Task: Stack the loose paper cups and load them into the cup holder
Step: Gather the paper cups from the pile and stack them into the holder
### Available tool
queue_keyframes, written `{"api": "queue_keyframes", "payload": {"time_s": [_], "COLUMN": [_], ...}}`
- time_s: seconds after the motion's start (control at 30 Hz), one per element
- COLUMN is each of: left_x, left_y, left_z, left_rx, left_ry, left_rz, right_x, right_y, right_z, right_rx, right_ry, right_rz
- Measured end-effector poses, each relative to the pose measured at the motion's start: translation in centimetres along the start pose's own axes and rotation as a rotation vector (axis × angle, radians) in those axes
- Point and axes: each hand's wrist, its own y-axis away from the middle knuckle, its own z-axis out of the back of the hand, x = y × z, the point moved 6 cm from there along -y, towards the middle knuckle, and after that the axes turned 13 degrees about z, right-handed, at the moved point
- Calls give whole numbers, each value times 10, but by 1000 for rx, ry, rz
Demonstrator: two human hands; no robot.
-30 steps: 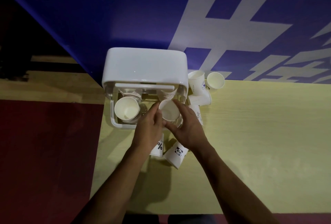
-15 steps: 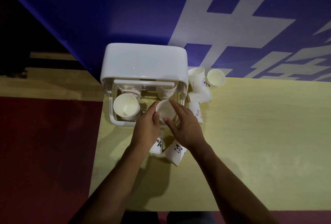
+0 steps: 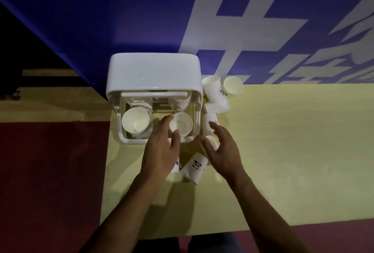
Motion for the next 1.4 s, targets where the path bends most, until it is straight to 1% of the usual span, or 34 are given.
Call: {"api": "queue_keyframes", "payload": {"time_s": [0.07, 0.13, 0.23, 0.3, 0.43, 0.57, 0.63, 0.7, 0.73, 0.8, 0.87, 1.03, 1.13, 1.23, 1.4], "left_x": [2, 7, 15, 21, 20, 15, 3, -19, -34, -67, -100, -166, -182, -181, -174], "left_y": [17, 35, 54, 61, 64, 58, 54, 48, 44, 32, 10, -68, -109, -133, -149], "left_z": [-6, -15, -31, -37, -38, -40, -43, -48, -51, -60, -73, -105, -114, -125, -140], "left_rx": [39, 82, 128, 147, 141, 122, 143, 183, 193, 165, 98, -35, -80, -45, 14], "left_ry": [5, 9, -33, -57, -76, -100, -95, -81, -81, -78, -106, -333, -455, -577, -660], "left_rz": [-16, -31, -65, -74, -128, -163, -155, -163, -196, -276, -304, -198, -99, -4, 97], "right_x": [-25, -42, -58, -65, -76, -74, -71, -70, -68, -66, -67, -84, -105, -127, -152], "right_y": [26, 47, 69, 76, 78, 77, 81, 88, 91, 96, 98, 98, 94, 86, 64], "right_z": [9, 10, 1, -7, -20, -13, 0, 20, 31, 55, 79, 126, 142, 153, 165], "right_rx": [-59, -86, -25, 8, 1, -49, -120, -213, -252, -309, -349, -367, -340, -294, -181], "right_ry": [14, 33, 8, -10, 1, -118, -166, -236, -267, -294, -294, -303, -307, -299, -300], "right_rz": [-145, -249, -390, -438, -455, -515, -508, -501, -498, -485, -472, -458, -462, -452, -415]}}
